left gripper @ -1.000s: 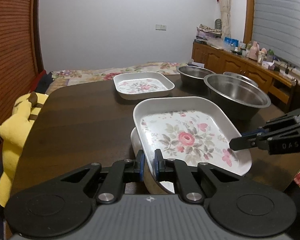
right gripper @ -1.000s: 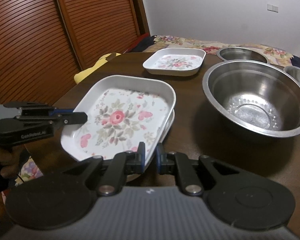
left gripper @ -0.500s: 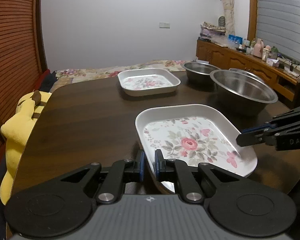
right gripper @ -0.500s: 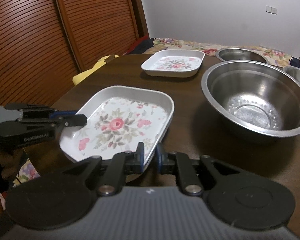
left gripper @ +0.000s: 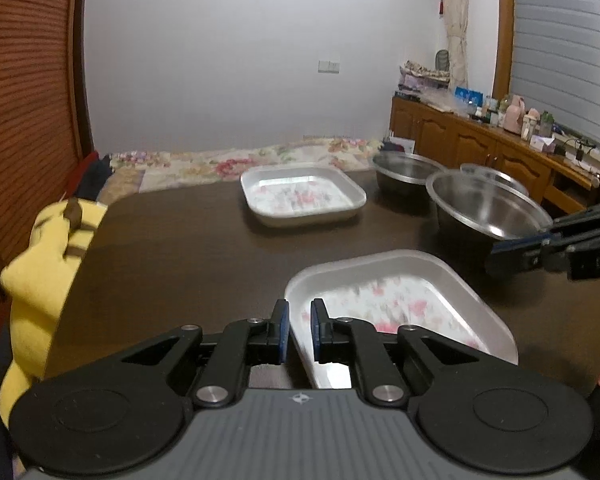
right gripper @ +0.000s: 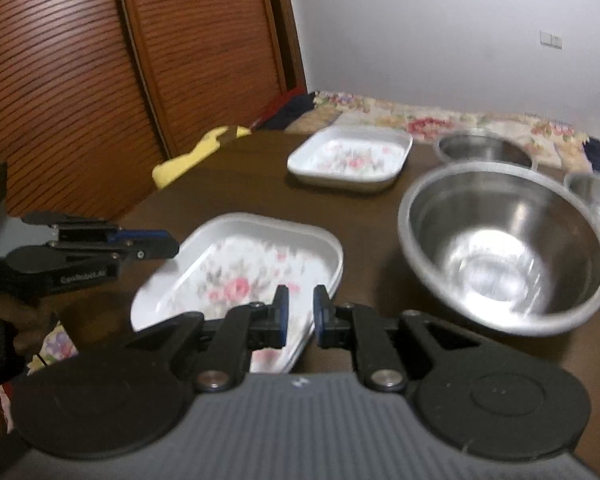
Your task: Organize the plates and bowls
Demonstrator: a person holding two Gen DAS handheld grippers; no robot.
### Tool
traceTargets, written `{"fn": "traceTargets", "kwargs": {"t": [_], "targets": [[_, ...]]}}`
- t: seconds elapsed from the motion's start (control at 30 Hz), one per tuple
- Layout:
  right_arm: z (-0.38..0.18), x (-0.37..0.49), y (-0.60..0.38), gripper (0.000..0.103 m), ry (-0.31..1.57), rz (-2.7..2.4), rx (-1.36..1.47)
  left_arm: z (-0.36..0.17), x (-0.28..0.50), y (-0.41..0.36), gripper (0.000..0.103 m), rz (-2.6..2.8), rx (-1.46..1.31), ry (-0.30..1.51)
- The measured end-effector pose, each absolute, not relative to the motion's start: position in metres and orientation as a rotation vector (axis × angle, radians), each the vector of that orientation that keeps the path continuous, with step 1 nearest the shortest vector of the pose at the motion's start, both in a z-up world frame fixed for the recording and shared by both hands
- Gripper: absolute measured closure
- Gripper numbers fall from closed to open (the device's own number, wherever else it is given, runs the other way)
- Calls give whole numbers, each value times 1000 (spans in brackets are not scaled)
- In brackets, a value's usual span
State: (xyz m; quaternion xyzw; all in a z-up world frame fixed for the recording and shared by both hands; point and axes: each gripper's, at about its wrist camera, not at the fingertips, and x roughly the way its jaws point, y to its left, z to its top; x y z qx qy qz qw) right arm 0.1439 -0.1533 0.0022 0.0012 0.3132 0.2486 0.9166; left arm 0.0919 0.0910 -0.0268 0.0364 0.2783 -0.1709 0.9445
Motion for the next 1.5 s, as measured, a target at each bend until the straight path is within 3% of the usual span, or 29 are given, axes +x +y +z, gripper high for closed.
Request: {"fn": "traceTargets", "kwargs": {"t": [0.17, 0.37, 0.43, 0.47, 1.13, 1.5], "targets": [[33, 179, -158, 89, 618, 499, 17, -7, 125, 93, 58, -388, 63, 528], [44, 240, -158, 88, 626, 426, 63, 13, 169, 93, 48, -346, 107, 489], [42, 262, -156, 82, 630, 364, 48, 15, 182, 94, 47, -318, 120, 482], [40, 270, -156, 78, 637, 348, 49, 15, 190, 94, 47, -311, 120, 485], [8, 341, -154, 71, 802, 293, 175, -21, 274, 99, 41, -310, 8, 603], [-11, 349, -126, 71, 901, 284, 72, -38, 291, 85, 64, -305, 11, 659]]}}
